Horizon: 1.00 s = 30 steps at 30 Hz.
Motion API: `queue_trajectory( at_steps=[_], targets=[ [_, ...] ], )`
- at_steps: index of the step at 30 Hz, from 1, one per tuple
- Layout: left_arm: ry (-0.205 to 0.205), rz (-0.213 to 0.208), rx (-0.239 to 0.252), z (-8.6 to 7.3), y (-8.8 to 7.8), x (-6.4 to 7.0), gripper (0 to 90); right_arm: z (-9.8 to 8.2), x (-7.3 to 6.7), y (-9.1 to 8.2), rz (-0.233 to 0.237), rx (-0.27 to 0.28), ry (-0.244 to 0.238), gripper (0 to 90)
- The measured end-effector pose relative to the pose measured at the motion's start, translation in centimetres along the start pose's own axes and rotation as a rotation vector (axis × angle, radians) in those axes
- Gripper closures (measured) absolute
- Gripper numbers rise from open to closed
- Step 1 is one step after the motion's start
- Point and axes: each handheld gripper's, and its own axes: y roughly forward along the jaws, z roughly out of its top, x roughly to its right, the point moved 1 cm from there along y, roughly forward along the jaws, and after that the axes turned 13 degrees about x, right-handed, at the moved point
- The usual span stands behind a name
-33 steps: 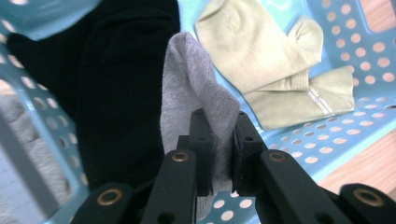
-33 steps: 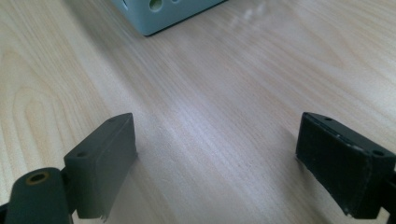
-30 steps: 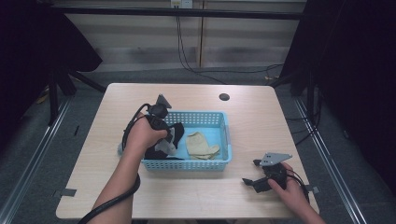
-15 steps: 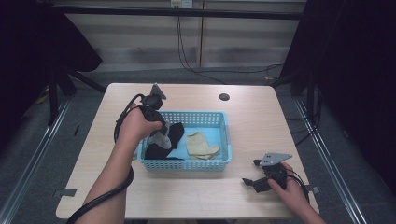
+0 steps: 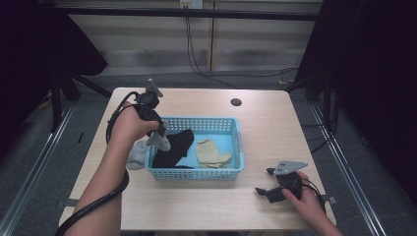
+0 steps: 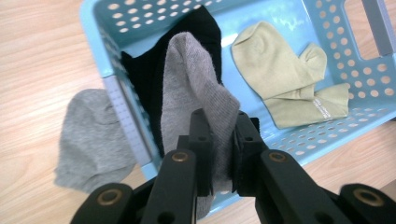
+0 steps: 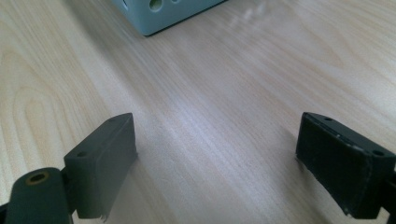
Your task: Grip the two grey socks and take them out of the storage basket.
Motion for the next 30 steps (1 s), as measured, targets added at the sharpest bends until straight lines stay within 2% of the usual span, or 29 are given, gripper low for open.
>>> queue_trajectory(
  at_steps=[7, 15, 18, 23, 26, 30],
  targets=[
    [-0.029, 0.027, 0.011, -0.5, -1.4, -1.7, 81.1, 0.0, 0.0, 0.0, -0.001, -0.002, -0.001, 11.8],
    [-0.082, 0.062, 0.03, -1.7, -2.6, -4.4, 80.7, 0.0, 0.0, 0.0, 0.0, 0.0, 0.0, 11.8],
    [-0.087, 0.078, 0.03, -2.2, -2.8, -5.4, 80.4, 0.0, 0.0, 0.0, -0.001, 0.0, 0.0, 11.7],
    [-0.096, 0.099, 0.035, -3.2, -2.6, -6.8, 79.8, 0.0, 0.0, 0.0, -0.001, 0.0, 0.0, 11.7],
    [-0.114, 0.102, 0.026, -4.1, -1.7, -7.8, 79.9, 0.0, 0.0, 0.0, -0.001, 0.0, 0.0, 11.8],
    [-0.117, 0.105, 0.025, -4.8, -0.7, -8.7, 79.6, 0.0, 0.0, 0.0, -0.001, 0.0, 0.0, 11.8]
  ],
)
